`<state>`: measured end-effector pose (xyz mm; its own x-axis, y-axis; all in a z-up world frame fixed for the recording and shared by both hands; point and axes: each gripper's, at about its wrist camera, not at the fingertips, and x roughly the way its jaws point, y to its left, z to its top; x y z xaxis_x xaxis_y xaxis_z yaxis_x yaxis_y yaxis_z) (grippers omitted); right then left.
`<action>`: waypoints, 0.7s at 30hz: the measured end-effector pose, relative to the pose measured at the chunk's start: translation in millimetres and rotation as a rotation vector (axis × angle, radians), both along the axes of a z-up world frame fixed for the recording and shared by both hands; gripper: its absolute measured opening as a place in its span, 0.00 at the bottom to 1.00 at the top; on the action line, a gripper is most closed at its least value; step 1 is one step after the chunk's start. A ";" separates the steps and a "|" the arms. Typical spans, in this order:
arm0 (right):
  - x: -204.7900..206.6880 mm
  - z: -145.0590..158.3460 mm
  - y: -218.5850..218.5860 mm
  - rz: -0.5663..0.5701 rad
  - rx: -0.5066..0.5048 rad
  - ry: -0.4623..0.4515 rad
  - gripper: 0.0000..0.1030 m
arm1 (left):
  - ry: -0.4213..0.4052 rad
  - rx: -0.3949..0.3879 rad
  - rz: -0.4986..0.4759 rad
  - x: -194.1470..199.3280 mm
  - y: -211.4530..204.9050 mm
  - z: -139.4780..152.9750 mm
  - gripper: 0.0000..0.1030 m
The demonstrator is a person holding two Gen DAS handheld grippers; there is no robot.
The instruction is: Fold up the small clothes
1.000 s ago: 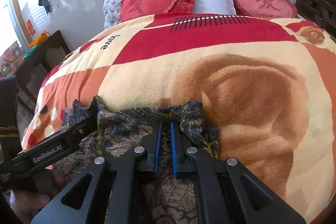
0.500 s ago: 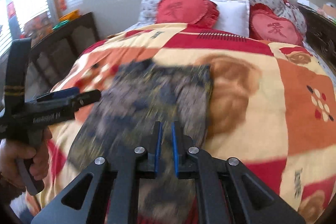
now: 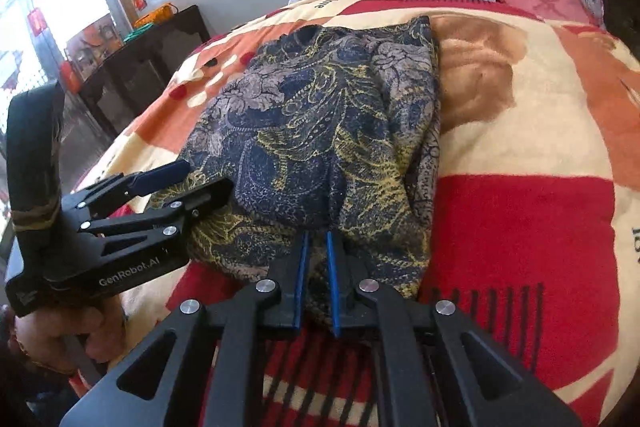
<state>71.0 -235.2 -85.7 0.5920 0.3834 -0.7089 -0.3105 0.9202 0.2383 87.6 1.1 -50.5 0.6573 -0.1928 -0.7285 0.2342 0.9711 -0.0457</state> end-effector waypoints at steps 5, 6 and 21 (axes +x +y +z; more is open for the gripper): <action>-7.6 3.1 5.0 -0.001 -0.018 -0.014 0.21 | -0.003 -0.006 -0.002 -0.8 2.1 -1.3 0.64; -7.9 3.2 4.4 -0.002 -0.017 -0.014 0.21 | -0.003 -0.007 -0.002 -1.5 2.3 -1.2 0.64; -8.9 4.1 9.5 -0.006 -0.054 -0.027 0.21 | -0.004 -0.008 -0.004 -0.8 3.0 -0.6 0.64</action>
<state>62.0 -225.8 -81.6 0.6133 0.3416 -0.7122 -0.3106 0.9333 0.1802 86.8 4.0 -51.1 0.6599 -0.2014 -0.7239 0.2380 0.9698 -0.0528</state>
